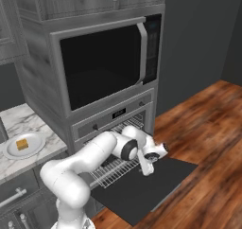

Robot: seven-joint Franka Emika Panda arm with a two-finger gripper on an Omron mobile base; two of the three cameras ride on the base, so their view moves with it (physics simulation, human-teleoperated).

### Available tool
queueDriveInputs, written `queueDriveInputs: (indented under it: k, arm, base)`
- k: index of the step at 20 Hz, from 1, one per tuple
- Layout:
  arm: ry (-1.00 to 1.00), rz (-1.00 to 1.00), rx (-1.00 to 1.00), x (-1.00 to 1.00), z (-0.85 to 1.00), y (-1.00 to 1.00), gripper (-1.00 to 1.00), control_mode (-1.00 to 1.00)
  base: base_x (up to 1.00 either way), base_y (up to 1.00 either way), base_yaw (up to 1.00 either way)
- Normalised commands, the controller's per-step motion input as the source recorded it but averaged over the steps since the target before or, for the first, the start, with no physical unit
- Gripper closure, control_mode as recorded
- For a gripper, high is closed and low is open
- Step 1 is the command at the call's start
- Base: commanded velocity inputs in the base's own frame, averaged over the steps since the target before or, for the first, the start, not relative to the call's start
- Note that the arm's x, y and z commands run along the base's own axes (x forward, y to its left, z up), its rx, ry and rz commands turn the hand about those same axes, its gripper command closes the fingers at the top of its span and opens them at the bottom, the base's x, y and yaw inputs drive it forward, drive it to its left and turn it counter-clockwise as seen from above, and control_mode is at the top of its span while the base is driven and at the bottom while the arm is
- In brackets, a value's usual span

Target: Take the baked cake out of the oven and place it on the plate for cooling. Then close the oven door.

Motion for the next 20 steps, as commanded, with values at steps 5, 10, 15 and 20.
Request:
queueDriveInputs:
  k: [5,10,15,20]
  arm:
    - [-0.36,0.0,0.0,0.01,-0.35,0.87,-1.0,-1.0]
    - [-0.25,0.0,0.0,0.17,-0.01,0.71,-1.0,-1.0]
    - [-0.14,0.0,-0.04,0.22,0.0,0.85,-1.0,-1.0]
    - [-0.07,0.0,-0.01,0.1,0.1,0.36,-1.0,-1.0]
  base:
    - [0.0,0.0,0.0]
    - [0.0,0.0,0.0]
    - [0.0,0.0,0.0]
    - [0.0,0.0,0.0]
